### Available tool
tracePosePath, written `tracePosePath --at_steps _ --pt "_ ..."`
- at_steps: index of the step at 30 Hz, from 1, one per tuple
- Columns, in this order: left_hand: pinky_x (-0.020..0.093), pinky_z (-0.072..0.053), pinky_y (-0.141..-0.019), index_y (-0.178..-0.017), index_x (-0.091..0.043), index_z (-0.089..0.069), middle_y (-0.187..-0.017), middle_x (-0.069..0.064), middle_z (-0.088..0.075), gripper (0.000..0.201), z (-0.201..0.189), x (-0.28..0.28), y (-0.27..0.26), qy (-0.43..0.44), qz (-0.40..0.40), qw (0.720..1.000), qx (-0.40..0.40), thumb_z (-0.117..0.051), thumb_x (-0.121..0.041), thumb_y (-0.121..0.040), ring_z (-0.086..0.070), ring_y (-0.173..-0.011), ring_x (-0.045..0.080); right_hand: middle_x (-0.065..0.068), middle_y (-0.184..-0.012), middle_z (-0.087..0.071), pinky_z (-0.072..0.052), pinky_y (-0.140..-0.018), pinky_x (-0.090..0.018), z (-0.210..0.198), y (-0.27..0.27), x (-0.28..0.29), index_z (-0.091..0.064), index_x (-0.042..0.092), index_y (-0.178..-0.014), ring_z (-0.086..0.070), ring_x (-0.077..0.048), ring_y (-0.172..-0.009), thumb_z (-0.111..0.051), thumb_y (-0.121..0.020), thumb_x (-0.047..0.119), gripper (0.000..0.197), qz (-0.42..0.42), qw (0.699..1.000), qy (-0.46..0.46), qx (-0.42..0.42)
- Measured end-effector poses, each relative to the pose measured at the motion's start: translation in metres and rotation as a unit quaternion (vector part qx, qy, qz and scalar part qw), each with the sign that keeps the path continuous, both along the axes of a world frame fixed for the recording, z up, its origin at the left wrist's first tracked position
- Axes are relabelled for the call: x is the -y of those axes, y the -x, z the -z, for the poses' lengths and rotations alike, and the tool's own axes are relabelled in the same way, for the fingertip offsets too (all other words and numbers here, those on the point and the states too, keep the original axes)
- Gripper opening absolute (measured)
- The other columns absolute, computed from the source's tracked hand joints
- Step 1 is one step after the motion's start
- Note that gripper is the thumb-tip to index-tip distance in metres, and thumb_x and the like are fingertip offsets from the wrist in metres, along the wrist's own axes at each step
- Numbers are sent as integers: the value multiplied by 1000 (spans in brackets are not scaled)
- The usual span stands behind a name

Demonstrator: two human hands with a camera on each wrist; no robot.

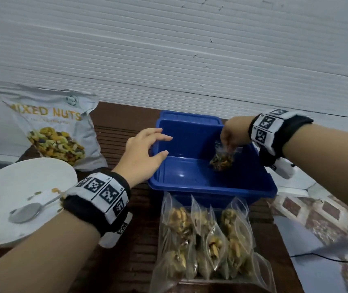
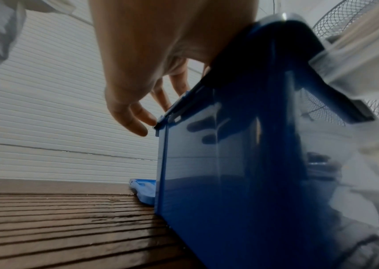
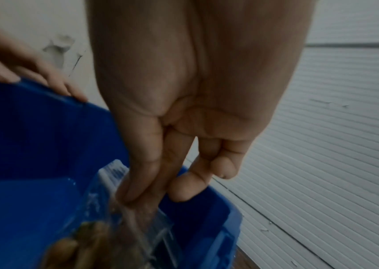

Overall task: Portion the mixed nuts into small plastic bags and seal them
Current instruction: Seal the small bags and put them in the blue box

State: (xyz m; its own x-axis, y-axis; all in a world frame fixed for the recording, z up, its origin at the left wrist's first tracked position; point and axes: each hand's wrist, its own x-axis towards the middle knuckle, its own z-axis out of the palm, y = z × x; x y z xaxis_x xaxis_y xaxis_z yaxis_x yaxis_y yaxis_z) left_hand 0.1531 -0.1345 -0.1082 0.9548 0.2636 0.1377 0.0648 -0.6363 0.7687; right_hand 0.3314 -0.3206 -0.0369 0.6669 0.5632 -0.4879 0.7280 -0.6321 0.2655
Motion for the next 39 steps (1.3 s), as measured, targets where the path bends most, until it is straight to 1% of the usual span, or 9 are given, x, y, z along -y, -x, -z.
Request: tracePosePath --at_steps 4,9,18,22,24,26,31,34,39 --pt "40 -32 -110 -115 -44 -58 -140 -21 -39 29 6 -4 -2 17 11 1000 9 -62 -28 -91 -31 -135 18 6 -73 -66 -46 -59 -21 15 -15 -10 -76 19 -90 -55 -12 -63 -69 -77 6 19 -3 998 57 10" --pt "46 -36 -107 -112 -46 -58 -139 -22 -39 27 11 -5 -4 32 17 999 20 -62 -29 -90 -34 -134 17 -9 -109 -66 -39 -61 -25 11 -9 -16 -66 11 -110 -56 -21 -80 -63 -87 17 24 1 992 75 101" --pt "46 -39 -104 -112 -43 -60 -139 -23 -39 26 13 -5 -4 47 15 999 20 -63 -31 -90 -33 -134 13 2 -64 -55 -41 -46 -22 18 -18 -20 -70 11 -83 -48 -14 -48 -87 -61 32 35 -7 983 134 129" --pt "45 -36 -108 -113 -41 -61 -140 -20 -42 24 8 -3 -2 24 2 999 22 -62 -34 -90 -35 -134 17 1 -69 -68 -53 -62 -25 -3 -4 -16 -71 12 -76 -57 -12 -57 -78 -77 30 19 17 995 59 79" --pt "46 -34 -109 -112 -39 -62 -138 -17 -46 23 4 0 1 15 -8 999 34 -63 -33 -89 -38 -132 19 4 -67 -65 -48 -53 -13 -18 6 -12 -72 11 -83 -55 2 -43 -72 -84 25 14 21 999 2 29" --pt "46 -34 -109 -111 -37 -63 -136 -15 -48 23 -3 4 5 2 -10 999 38 -64 -33 -89 -39 -131 20 6 -65 -67 -49 -54 -14 -30 16 -5 -73 13 -83 -52 2 -34 -70 -85 21 9 28 997 -66 -4" --pt "47 -34 -107 -100 -43 -62 -121 -23 -50 14 -24 25 23 -34 17 998 45 -64 -36 -88 -42 -126 17 9 -69 -71 -51 -62 -17 -48 61 20 -72 19 -80 -56 1 -42 -72 -83 27 9 41 983 -165 -68" --pt "46 -37 -104 -90 -49 -59 -111 -21 -58 10 -36 45 39 -37 68 995 67 -59 -42 -83 -51 -117 13 6 -72 -72 -52 -63 -20 -49 97 36 -71 19 -84 -57 -2 -43 -70 -85 28 9 46 975 -193 -97" --pt "54 -38 -102 -89 -61 -60 -111 -25 -56 46 -47 71 58 -90 241 966 -8 -63 -15 -91 -52 -116 12 3 -73 -72 -52 -59 -23 -34 144 60 -70 17 -86 -57 -4 -43 -70 -85 29 13 85 963 -223 -127"
